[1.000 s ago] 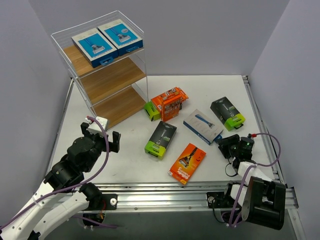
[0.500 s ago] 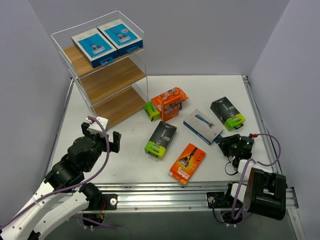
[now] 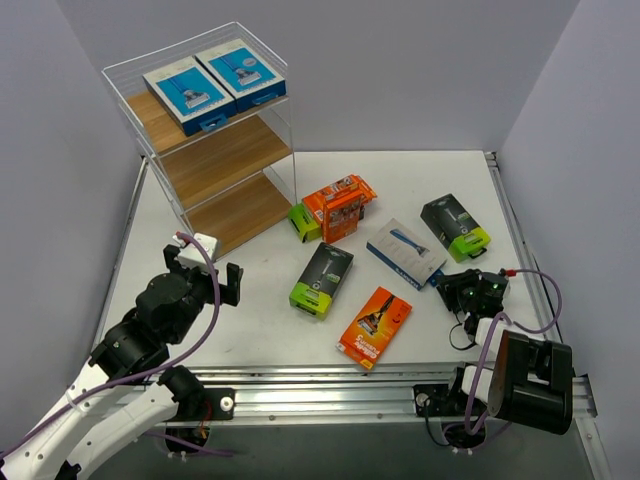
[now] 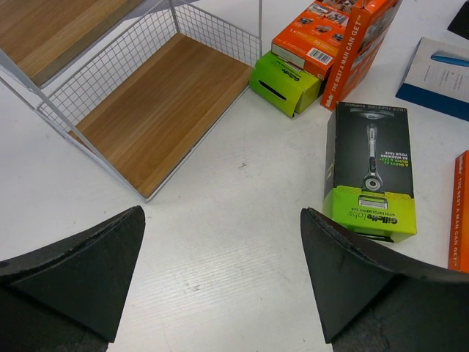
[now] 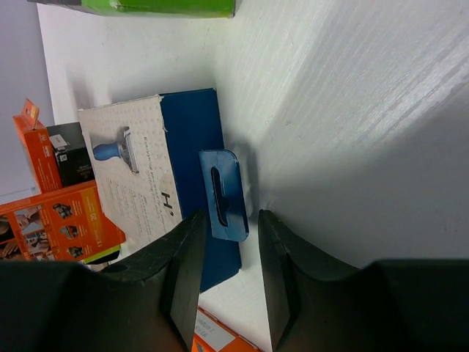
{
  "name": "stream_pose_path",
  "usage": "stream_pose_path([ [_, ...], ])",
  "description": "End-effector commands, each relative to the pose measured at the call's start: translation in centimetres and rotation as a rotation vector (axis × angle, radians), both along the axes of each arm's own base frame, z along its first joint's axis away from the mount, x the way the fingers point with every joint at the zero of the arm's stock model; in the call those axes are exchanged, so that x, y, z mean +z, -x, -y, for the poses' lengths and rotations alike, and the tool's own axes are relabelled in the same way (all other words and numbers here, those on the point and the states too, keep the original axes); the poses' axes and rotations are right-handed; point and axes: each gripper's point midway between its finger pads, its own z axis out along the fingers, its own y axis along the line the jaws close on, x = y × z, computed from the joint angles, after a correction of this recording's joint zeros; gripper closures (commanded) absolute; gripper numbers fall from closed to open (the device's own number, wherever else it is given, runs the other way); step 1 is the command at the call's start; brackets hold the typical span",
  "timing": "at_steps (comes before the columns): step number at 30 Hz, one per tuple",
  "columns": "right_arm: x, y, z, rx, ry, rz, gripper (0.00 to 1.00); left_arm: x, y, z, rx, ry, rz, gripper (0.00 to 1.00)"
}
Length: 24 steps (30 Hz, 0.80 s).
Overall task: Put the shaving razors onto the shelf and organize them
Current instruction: Grab a shaving razor with the right arm
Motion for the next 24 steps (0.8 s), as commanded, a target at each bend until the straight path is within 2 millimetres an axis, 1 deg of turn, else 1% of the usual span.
stream_pose_path([
  [1,-2.9,2.2,0.6,-0.045,0.012,-0.128,0.69,1.5,-0.4,0.6,-0.008,0.053,0.043,0.04],
  [17,-2.8,1.2,0.9,-0.065,0.01,-0.118,0.74,1.5,-0.4,0.7,-0.014,0.052,0.042,0.04],
  [24,-2.9,0.7,0.8,-0.058,0.006,-0.112,0.74,1.4,-0.4,0.7,-0.014,0.05,0.039,0.04],
])
